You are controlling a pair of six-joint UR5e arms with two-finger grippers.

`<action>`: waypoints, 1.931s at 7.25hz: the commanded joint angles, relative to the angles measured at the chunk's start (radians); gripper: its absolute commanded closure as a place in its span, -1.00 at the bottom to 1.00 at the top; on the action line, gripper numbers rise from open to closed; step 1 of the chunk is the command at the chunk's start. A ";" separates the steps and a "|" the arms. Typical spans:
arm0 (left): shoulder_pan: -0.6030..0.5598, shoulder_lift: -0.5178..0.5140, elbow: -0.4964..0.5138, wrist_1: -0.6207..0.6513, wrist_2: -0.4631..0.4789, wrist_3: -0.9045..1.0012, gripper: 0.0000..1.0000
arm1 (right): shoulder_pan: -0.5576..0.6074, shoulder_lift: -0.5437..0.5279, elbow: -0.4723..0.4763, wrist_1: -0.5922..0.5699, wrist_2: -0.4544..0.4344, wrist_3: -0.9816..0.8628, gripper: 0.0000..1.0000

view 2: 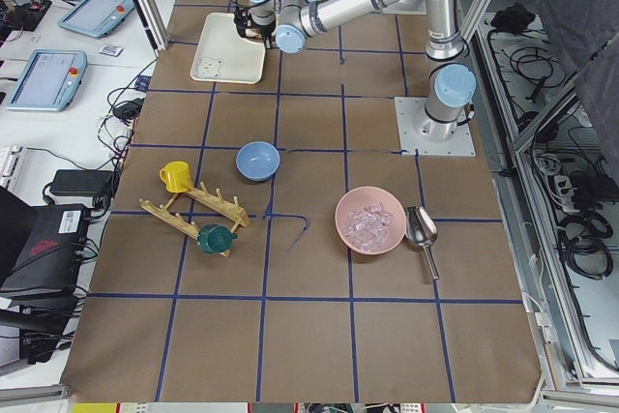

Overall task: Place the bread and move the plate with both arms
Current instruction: 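Slide the plate with the left gripper onto the cream tray, then open the left gripper and release the plate rim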

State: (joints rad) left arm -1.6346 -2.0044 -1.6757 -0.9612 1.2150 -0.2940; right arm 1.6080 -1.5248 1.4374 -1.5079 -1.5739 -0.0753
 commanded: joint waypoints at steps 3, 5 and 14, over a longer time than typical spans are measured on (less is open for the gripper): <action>0.012 -0.206 0.217 -0.001 -0.005 0.004 1.00 | 0.001 0.000 0.000 0.000 0.000 0.000 -1.00; 0.012 -0.243 0.223 0.008 -0.005 0.007 1.00 | 0.001 0.002 0.000 -0.002 0.002 -0.001 -1.00; 0.007 -0.034 0.211 -0.193 0.008 0.009 -1.00 | 0.001 0.002 0.000 -0.002 0.002 -0.001 -1.00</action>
State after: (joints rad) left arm -1.6241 -2.1173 -1.4577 -1.0756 1.2209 -0.2872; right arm 1.6091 -1.5232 1.4373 -1.5095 -1.5729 -0.0767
